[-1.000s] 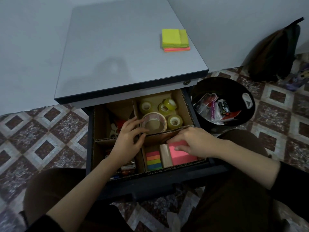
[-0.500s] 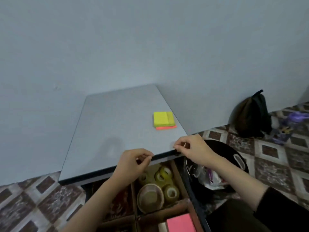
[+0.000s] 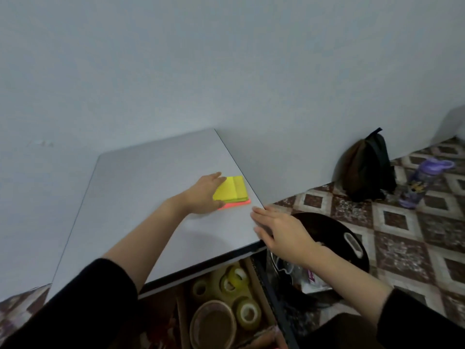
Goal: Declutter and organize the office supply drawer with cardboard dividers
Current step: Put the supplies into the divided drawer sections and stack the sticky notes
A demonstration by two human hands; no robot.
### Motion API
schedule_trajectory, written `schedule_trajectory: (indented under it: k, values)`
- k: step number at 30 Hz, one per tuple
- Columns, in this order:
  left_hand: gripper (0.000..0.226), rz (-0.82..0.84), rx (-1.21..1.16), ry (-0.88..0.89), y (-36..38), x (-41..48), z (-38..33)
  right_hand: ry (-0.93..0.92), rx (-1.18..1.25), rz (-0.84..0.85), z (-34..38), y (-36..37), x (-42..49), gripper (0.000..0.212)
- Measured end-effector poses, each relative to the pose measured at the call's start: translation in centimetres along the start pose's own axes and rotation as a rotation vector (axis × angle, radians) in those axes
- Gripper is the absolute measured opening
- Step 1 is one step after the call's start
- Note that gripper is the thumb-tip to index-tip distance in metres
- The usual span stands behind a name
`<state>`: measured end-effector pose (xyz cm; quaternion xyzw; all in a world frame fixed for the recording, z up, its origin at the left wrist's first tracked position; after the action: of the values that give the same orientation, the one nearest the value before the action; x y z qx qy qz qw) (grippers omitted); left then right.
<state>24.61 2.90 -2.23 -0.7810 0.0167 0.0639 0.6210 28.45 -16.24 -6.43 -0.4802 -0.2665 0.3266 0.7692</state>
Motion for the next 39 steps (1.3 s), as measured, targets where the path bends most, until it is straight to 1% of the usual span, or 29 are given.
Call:
schedule_trajectory:
  k: [2, 4, 6, 9, 14, 17, 20, 22, 24, 27, 31, 34, 39]
  values:
    - [0.073, 0.052, -0.001, 0.002, -0.1, 0.7, -0.2, 0.004, 0.023, -0.019, -0.2, 0.2, -0.1, 0.051]
    - [0.071, 0.036, -0.022, -0.021, -0.4, 1.4, -0.2, 0.001, 0.019, -0.025, -0.3, 0.2, -0.1, 0.048]
    - [0.075, 0.007, -0.028, -0.038, -0.5, 1.9, 0.1, -0.004, 0.011, -0.016, -0.3, 0.3, -0.1, 0.043]
    - [0.085, -0.056, -0.051, -0.045, -0.2, 2.2, 0.7, 0.000, 0.013, -0.017, -0.4, 0.4, 0.0, 0.042]
    - [0.089, -0.212, -0.193, -0.061, -0.5, 0.9, 1.3, 0.004, 0.014, -0.004, -0.3, 0.4, 0.1, 0.042]
    - [0.091, -0.314, -0.276, -0.106, -1.4, -1.3, 1.8, 0.034, 0.056, 0.020, -0.3, -0.1, 0.5, 0.040]
    - [0.104, -0.349, -0.308, -0.123, -1.8, -4.6, 2.0, 0.091, 0.107, 0.018, -0.4, -1.4, 1.9, 0.038]
    - [0.108, -0.348, -0.315, -0.123, -1.2, -6.8, 2.0, 0.090, 0.108, 0.027, 0.1, -2.5, 3.6, 0.046]
    - [0.105, -0.343, -0.314, -0.134, -0.3, -8.8, 2.1, 0.057, 0.074, 0.080, 1.0, -3.2, 5.6, 0.059]
    - [0.099, -0.357, -0.333, -0.142, 1.0, -11.2, 2.2, 0.054, 0.018, 0.221, 2.6, -3.5, 8.2, 0.078]
    - [0.103, -0.383, -0.358, -0.106, 2.0, -13.1, 2.0, 0.127, -0.050, 0.388, 3.4, -3.1, 10.9, 0.098]
    - [0.102, -0.379, -0.355, -0.098, 2.6, -14.0, 2.1, 0.159, -0.097, 0.435, 3.3, -3.1, 11.4, 0.098]
    - [0.098, -0.365, -0.358, -0.089, 3.4, -14.7, 2.3, 0.171, -0.189, 0.350, 3.5, -3.3, 11.3, 0.089]
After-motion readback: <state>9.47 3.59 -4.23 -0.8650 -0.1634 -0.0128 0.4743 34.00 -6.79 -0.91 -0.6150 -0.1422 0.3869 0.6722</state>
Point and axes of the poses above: each hand's wrist, its own x-axis towards the middle knuckle, its own y-axis out of the palm, z = x × y, the point moved 3 cm from there along x, towards the middle knuckle, and after that the axes turned 10 degrees about y, right-handed, at the moved point
